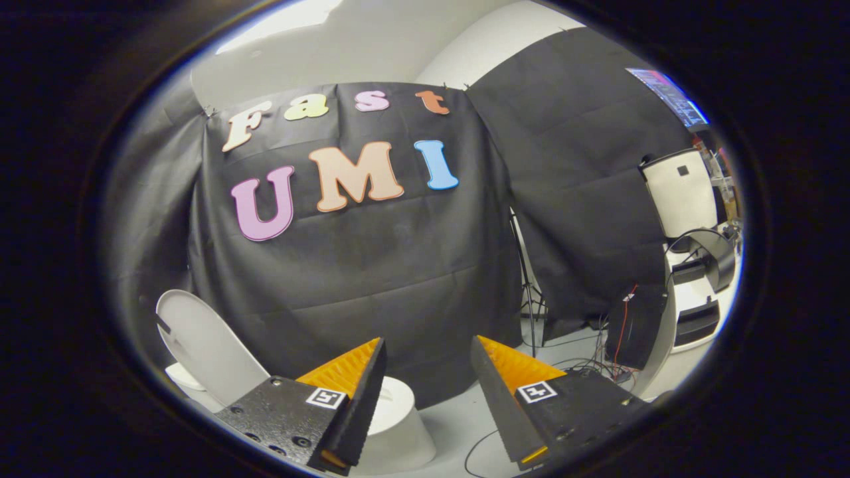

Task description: Open the toilet lid.

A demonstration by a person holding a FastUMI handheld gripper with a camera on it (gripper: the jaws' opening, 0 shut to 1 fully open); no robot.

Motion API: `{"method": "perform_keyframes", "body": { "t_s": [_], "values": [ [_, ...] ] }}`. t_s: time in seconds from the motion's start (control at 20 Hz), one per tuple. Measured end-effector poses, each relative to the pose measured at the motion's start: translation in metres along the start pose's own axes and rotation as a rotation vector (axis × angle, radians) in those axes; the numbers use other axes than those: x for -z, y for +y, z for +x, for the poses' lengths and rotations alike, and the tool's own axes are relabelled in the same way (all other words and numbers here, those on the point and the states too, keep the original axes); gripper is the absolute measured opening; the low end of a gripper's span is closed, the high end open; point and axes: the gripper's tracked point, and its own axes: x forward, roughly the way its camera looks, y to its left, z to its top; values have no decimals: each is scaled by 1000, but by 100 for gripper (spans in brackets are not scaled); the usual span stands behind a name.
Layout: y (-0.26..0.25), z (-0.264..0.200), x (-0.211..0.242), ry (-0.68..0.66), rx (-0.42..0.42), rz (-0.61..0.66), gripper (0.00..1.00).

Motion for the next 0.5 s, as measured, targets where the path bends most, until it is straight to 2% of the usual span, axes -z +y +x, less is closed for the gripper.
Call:
{"method": "perform_keyframes", "body": {
  "t_s": [0.5],
  "values": [
    [-1,0,0,0,-9,18,79]
  ]
}}
